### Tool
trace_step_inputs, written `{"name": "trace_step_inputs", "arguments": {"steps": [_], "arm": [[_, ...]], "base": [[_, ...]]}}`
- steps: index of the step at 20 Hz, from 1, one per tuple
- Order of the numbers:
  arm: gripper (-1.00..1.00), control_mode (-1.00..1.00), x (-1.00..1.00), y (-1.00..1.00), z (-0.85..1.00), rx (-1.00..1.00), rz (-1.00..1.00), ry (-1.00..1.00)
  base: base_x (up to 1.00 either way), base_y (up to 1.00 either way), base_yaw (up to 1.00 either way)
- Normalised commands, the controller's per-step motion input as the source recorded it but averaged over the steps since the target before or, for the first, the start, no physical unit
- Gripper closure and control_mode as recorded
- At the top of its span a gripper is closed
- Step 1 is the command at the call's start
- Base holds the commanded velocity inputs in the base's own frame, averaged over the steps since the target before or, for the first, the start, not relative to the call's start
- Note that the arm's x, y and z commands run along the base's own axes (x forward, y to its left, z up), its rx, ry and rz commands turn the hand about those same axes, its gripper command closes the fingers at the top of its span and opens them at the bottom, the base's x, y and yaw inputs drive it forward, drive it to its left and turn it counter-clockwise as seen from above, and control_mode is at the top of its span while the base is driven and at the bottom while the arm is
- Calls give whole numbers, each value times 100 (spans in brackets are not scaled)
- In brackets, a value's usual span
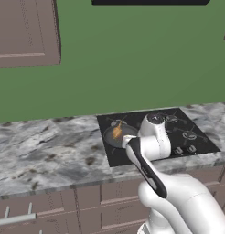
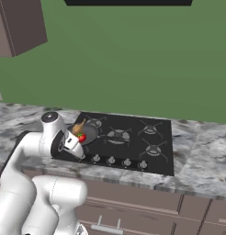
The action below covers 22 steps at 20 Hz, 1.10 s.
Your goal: Place the pan on the front left burner on the stove. Then place the tomato and the onion in the pan and turn on the front left burner.
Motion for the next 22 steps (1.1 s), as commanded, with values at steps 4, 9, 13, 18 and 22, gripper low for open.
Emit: {"name": "trace_step_inputs", "arguments": {"steps": [4,9,13,18,22], "arm": [[-100,-100,0,-6,-7,0,-13,6],[-100,-100,0,-28,-17,0,-2,7],[-100,-100,0,-28,-19,0,0,7],[-100,-100,7,-6,-23,0,0,3],[-100,-100,21,0,-26,0,0,1]], "base": [[0,0,0],[0,0,0],[0,0,0],[0,0,0],[0,0,0]]}}
